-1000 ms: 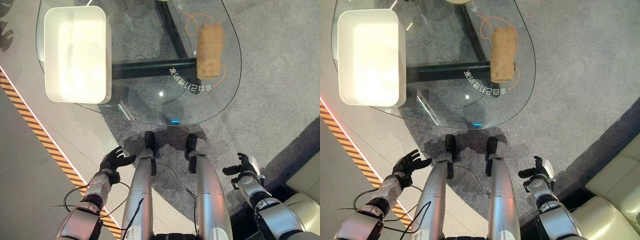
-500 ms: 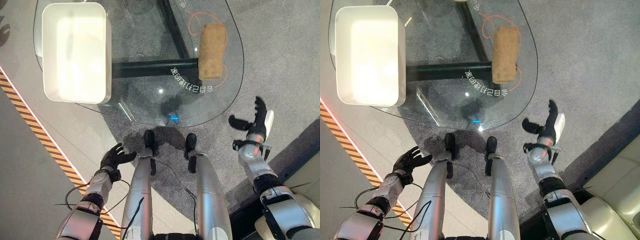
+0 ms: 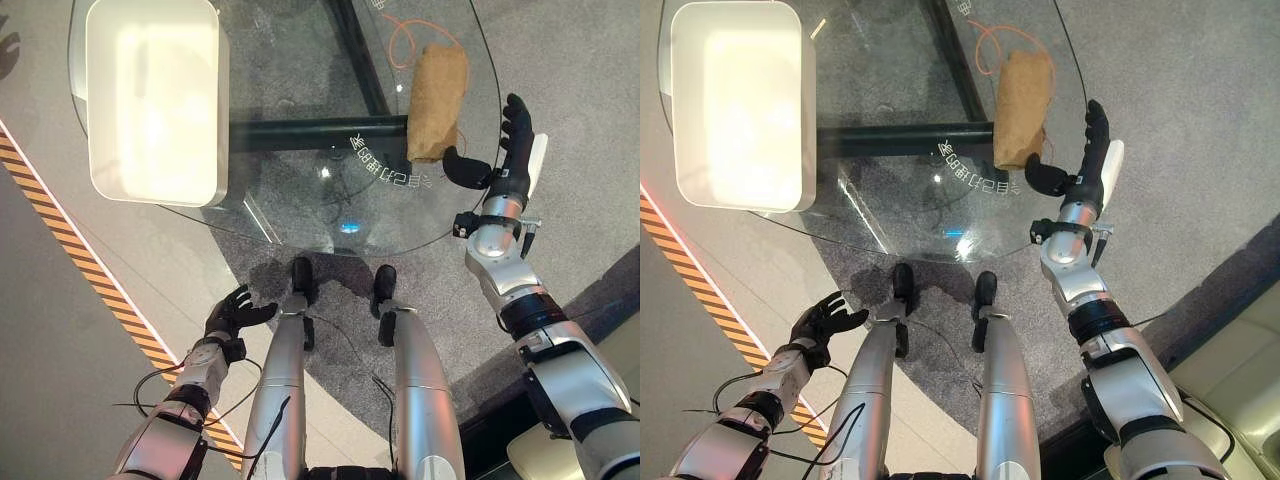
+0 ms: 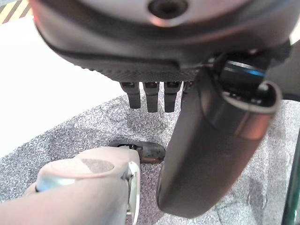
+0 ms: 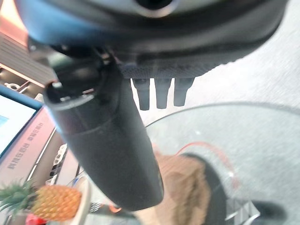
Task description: Wipe the table with a cloth and put it in the basket.
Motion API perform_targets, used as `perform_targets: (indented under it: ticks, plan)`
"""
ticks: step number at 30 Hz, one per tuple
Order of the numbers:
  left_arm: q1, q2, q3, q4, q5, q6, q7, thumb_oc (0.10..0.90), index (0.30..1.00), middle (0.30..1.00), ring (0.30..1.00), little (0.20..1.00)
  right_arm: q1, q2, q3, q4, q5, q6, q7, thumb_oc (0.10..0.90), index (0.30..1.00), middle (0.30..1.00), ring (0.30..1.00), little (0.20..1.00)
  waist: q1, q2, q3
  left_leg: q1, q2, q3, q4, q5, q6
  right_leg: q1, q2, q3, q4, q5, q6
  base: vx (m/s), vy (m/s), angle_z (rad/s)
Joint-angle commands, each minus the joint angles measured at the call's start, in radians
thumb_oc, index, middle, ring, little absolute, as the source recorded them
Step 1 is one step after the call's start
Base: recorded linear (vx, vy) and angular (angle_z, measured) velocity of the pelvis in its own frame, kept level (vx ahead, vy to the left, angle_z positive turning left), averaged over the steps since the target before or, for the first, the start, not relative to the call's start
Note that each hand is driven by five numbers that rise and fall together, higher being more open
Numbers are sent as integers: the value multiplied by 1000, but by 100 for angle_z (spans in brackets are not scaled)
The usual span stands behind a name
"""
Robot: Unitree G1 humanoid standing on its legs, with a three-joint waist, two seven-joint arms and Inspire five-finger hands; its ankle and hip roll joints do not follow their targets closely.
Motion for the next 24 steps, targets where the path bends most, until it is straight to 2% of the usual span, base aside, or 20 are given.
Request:
perform_targets:
  ticks: [1, 7, 9, 12, 15, 24]
  plan:
    - [27, -10, -12, 44, -30, -30, -2, 800, 900, 900, 900, 900, -70, -39, 7, -41, 85, -17, -2, 800, 900, 900, 900, 900, 8, 33, -23, 40, -39, 43, 43, -81, 12, 74, 26, -43, -111, 22, -5, 0, 0, 0]
    - [31, -19, -16, 39, -24, -25, -6, 800, 900, 900, 900, 900, -114, -9, 31, -50, 120, 51, -21, 800, 900, 900, 900, 900, 17, 41, -23, 56, -41, 53, 30, -77, 14, 87, 22, -49, -117, 20, -10, 0, 0, 0]
    - [38, -25, -18, 34, -16, -23, -5, 800, 900, 900, 900, 900, -125, 4, 36, -46, 151, 101, -36, 800, 900, 900, 900, 900, 21, 45, -23, 67, -43, 55, 23, -76, 16, 95, 22, -50, -117, 18, -12, 16, 13, 1]
    - [40, -35, -21, 28, -8, -20, 2, 800, 900, 900, 900, 900, -137, 22, 43, -26, 164, 142, -69, 800, 900, 900, 900, 900, 27, 48, -23, 74, -44, 58, 20, -75, 19, 99, 20, -53, -113, 16, -14, 0, 0, 0]
    - [47, -43, -28, 24, -6, -21, 3, 800, 900, 900, 900, 900, -148, 30, 52, -2, 151, 188, -106, 800, 900, 900, 900, 900, 31, 55, -23, 84, -47, 61, 15, -74, 22, 107, 18, -55, -114, 16, -16, 0, 0, 0]
    - [58, -60, -44, 17, -4, -24, 8, 800, 900, 900, 900, 900, -188, 42, 86, 57, 102, 270, -160, 800, 900, 900, 900, 900, 41, 69, -23, 98, -49, 65, 8, -71, 27, 112, 12, -55, -111, 20, -15, 2, 1, 0]
